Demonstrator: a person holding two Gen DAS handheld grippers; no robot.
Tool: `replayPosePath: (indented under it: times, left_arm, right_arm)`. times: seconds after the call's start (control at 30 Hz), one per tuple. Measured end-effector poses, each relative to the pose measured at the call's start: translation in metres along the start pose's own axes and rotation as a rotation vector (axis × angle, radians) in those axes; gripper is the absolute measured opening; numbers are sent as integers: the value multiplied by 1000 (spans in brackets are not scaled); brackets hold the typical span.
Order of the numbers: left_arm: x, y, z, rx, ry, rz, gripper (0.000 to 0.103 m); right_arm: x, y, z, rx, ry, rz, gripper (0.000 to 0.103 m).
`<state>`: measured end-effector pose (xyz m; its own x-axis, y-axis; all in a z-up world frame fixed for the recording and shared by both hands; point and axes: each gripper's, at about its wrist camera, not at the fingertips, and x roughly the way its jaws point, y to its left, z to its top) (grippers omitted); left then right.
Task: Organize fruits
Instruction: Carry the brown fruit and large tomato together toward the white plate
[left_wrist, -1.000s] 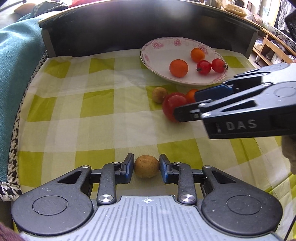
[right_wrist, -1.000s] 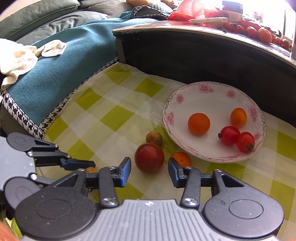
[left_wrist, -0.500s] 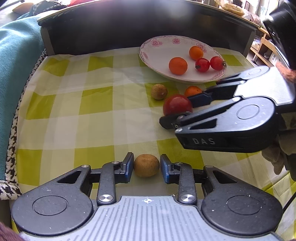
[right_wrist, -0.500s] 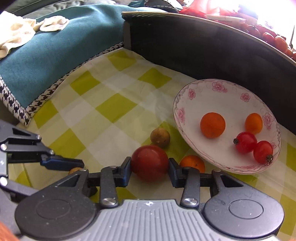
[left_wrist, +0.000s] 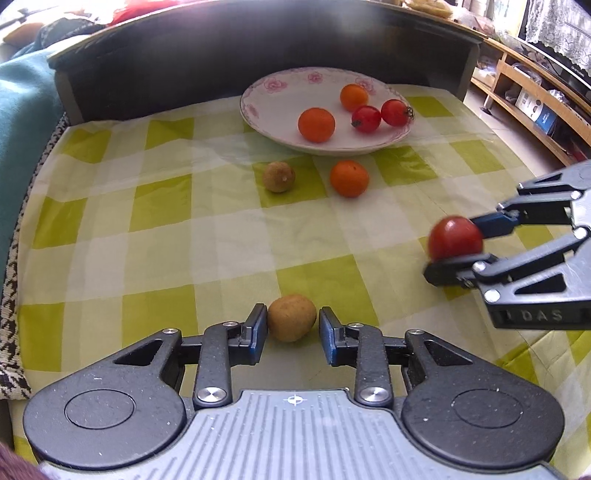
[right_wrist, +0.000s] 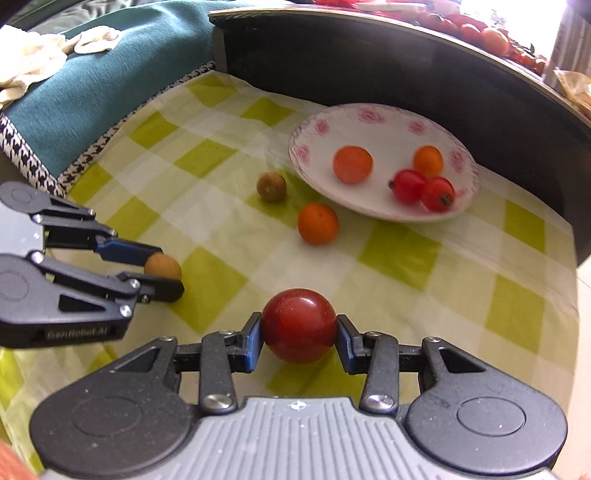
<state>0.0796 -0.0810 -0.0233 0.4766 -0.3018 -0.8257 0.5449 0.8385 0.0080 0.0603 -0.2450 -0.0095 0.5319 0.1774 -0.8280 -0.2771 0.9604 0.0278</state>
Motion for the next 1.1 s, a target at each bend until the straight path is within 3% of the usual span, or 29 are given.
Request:
replayPosePath:
  times: [0.23,0.37,0.47,0.63,0.77,0.9,0.97,1.03,1.1]
  left_arm:
    - [0,-5,-3,24,-9,9,49]
    - [0,-4,-3,17,-10,8,50]
    - [1,-2,-3,12,-10,19,58]
    - [3,-2,-3,4,-2,0,72]
    - [4,-5,-3,15,0,2,73]
    - [3,-6,-3,15,0,-2,68]
    - [2,-7,-3,20,-3,-6,60]
    - [0,-9,-3,24,-6,10,41]
    - [0,-8,-1,17,1,13,36]
  right_arm:
    - [0,2,-14,0,-17,-21,44]
    - [1,3,-16,-9,-28,-1,54]
    - [1,2,-14,-14,-21,23,59]
    - [2,-2,-11,1,-22,24,59]
    - [2,-6,-10,12,-12,7,59]
    - [1,-11,-11,32,-8,8,53]
    - [0,-12,-10,36,-6,3,47]
    - [-1,-12,-10,35,-5,2,45]
    - [-2,-12,-9,36,0,5,42]
